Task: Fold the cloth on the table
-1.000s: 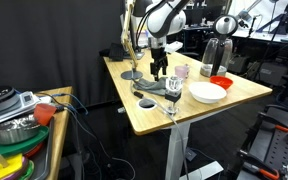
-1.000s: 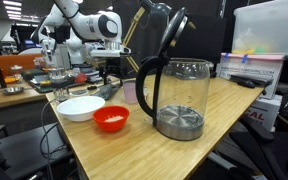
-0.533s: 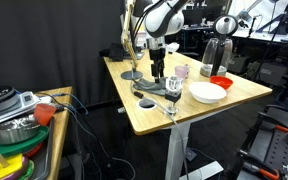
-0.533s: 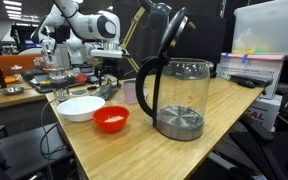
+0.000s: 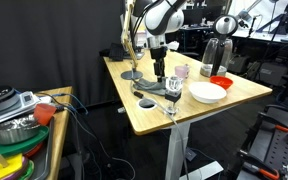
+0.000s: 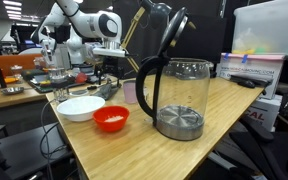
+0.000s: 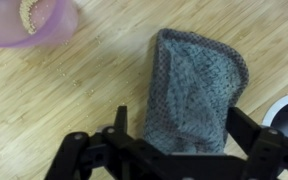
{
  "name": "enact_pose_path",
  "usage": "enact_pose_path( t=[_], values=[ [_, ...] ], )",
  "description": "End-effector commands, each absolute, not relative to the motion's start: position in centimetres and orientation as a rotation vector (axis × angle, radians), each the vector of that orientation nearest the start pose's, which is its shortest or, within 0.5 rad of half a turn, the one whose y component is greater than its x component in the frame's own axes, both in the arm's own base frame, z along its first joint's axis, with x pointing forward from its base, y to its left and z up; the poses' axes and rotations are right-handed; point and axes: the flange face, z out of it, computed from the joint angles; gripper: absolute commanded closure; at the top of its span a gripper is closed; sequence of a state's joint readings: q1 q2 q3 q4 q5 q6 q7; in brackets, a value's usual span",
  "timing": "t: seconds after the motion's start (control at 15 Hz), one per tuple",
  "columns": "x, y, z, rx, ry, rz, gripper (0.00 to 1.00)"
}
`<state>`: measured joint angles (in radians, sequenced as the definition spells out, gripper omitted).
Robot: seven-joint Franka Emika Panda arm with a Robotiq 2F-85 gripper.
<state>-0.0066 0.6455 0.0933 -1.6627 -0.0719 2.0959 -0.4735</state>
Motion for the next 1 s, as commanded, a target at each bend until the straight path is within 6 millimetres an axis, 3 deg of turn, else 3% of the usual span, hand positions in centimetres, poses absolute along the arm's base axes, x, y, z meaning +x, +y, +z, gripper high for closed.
enact_pose_path(
  t=[0.0,0.07,0.33,0.67,0.93],
  values=[
    [66.06,4.86,21.58,-2.898,-0.928,0.348,0.0],
    [66.07,5.0,21.56,-2.893,-0.933,0.35,0.17],
    [66.26,5.21,21.4,-2.886,-0.94,0.352,0.46],
    [66.33,5.28,21.47,-2.882,-0.939,0.358,0.53],
    [66.39,5.43,21.64,-2.879,-0.944,0.357,0.53]
  ],
)
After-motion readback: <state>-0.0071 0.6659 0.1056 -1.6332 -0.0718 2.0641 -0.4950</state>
